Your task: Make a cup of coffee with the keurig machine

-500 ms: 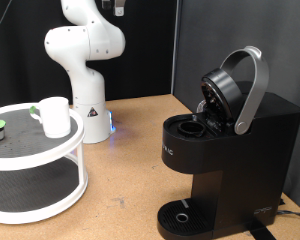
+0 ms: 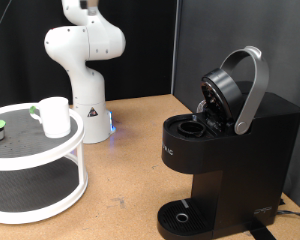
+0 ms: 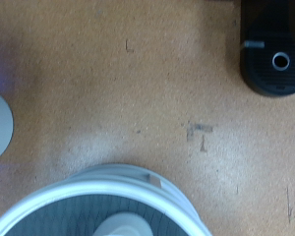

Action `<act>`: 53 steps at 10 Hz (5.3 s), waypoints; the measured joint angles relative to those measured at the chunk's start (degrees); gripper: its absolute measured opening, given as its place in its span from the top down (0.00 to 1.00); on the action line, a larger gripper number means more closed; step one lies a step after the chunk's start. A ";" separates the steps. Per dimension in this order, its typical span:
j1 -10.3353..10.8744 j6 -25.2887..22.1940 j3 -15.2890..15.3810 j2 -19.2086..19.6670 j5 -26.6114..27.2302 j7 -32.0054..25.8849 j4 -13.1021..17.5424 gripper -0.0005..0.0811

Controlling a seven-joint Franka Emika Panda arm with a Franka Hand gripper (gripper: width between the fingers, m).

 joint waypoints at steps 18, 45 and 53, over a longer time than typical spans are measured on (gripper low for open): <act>-3.77 -2.13 -18.89 -0.03 -12.31 -19.07 3.22 0.01; -0.30 33.78 -35.31 9.35 -29.98 -57.58 -16.97 0.01; -0.43 44.64 -38.51 16.16 -30.91 -57.01 -20.51 0.01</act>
